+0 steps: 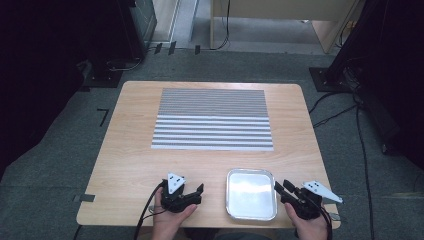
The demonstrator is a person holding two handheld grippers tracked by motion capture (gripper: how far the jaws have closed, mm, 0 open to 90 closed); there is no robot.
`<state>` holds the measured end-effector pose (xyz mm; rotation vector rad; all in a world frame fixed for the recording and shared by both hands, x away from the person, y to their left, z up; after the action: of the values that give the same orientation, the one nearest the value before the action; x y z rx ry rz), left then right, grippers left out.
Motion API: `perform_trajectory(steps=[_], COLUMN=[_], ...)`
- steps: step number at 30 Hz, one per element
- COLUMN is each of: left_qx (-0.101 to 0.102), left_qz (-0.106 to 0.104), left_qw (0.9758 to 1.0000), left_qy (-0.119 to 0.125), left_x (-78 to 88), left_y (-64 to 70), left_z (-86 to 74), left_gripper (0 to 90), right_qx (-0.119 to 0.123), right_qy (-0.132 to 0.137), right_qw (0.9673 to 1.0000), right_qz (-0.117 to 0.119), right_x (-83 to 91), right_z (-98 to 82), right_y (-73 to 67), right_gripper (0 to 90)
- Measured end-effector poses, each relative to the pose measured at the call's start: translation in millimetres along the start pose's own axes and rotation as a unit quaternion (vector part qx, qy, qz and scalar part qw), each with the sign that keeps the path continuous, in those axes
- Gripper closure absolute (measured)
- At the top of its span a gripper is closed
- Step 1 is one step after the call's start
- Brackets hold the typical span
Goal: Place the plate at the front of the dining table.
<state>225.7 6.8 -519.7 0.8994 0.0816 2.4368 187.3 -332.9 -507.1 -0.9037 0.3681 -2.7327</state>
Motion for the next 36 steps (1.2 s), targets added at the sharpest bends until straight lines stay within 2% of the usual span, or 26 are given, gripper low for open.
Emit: perform_trajectory(steps=[3, 5, 6, 7, 8, 9, 12, 18, 20, 21, 23, 25, 26, 29, 30, 33, 36], left_qx=[-0.002, -0.005, -0.004, -0.001, -0.001, 0.003, 0.007, 0.01, -0.001, -0.001, -0.013, -0.016, -0.016, -0.018, -0.021, -0.035, -0.032], left_qz=[-0.019, -0.024, -0.028, -0.029, -0.029, -0.035, -0.043, -0.065, -0.066, -0.066, -0.072, -0.072, -0.073, -0.072, -0.072, -0.066, -0.068], left_qw=[0.9998, 0.9997, 0.9996, 0.9996, 0.9996, 0.9994, 0.999, 0.9978, 0.9975, 0.9975, 0.9966, 0.9966, 0.9965, 0.9966, 0.9966, 0.9969, 0.997], left_qy=[0.002, 0.0, 0.0, -0.002, -0.002, -0.003, 0.003, 0.012, 0.026, 0.026, 0.038, 0.038, 0.037, 0.035, 0.034, 0.025, 0.021], left_x=[-4.0, -6.7, -8.2, -10.7, -10.7, -13.4, -14.9, -18.8, -17.7, -17.7, -16.8, -17.2, -18.6, -20.5, -21.5, -25.0, -27.9], left_y=[12.6, 19.6, 22.7, 27.6, 27.6, 32.0, 36.1, 49.3, 55.8, 55.8, 63.7, 65.5, 68.8, 70.9, 71.8, 74.8, 77.0], left_z=[0.9, 1.0, 1.2, 1.3, 1.3, 1.4, 1.5, 1.0, -0.3, -0.3, -1.7, -2.1, -3.2, -4.8, -5.8, -10.2, -11.9], left_gripper=[39.1, 40.4, 40.5, 41.9, 42.4, 43.6, 48.4, 51.8, 54.9, 55.9, 56.8, 57.0, 57.4, 58.3, 63.6, 67.7, 70.3], right_qx=[-0.016, -0.019, -0.026, -0.037, -0.037, -0.045, -0.057, -0.046, -0.039, -0.039, -0.039, -0.04, -0.041, -0.044, -0.044, -0.052, -0.054], right_qy=[-0.01, -0.011, -0.013, -0.02, -0.02, -0.021, -0.025, -0.024, -0.021, -0.021, -0.019, -0.018, -0.016, -0.017, -0.024, -0.028, -0.028], right_qw=[0.9998, 0.9997, 0.9994, 0.9989, 0.9989, 0.9986, 0.9979, 0.9986, 0.9989, 0.9989, 0.9989, 0.9989, 0.999, 0.9988, 0.9987, 0.9982, 0.998], right_qz=[0.008, 0.011, 0.017, 0.02, 0.02, 0.016, 0.016, 0.011, 0.016, 0.016, 0.014, 0.012, -0.004, -0.008, -0.009, -0.011, -0.016], right_x=[0.8, 0.6, 0.2, -0.3, -0.3, -0.7, -1.0, -5.7, -8.0, -8.0, -8.4, -8.5, -8.5, -8.8, -9.9, -10.5, -10.8], right_z=[0.2, 0.1, -0.3, -1.1, -1.1, -1.4, -2.5, -6.3, -8.2, -8.2, -8.6, -8.6, -8.8, -9.5, -10.5, -11.0, -11.2], right_y=[0.2, 0.6, 1.3, 2.7, 2.7, 4.4, 5.5, 2.4, -0.8, -0.8, -2.9, -3.1, -3.2, -3.7, -4.6, -5.1, -6.0], right_gripper=[71.8, 73.3, 76.8, 84.0, 84.0, 88.4, 89.7, 88.9, 88.3, 88.3, 88.3, 88.3, 88.3, 88.5, 88.5, 88.7, 88.7])
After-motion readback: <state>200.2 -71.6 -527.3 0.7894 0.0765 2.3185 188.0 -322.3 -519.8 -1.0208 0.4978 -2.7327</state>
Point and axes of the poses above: each handheld gripper's, and its own axes: x roughly backward along the jaws, z roughly out of its top, y roughly to its right, the point moved 3 cm from there along -x, roughly forward along the jaws, and after that the axes turned 2 degrees about -z, right-handed, at the moved point
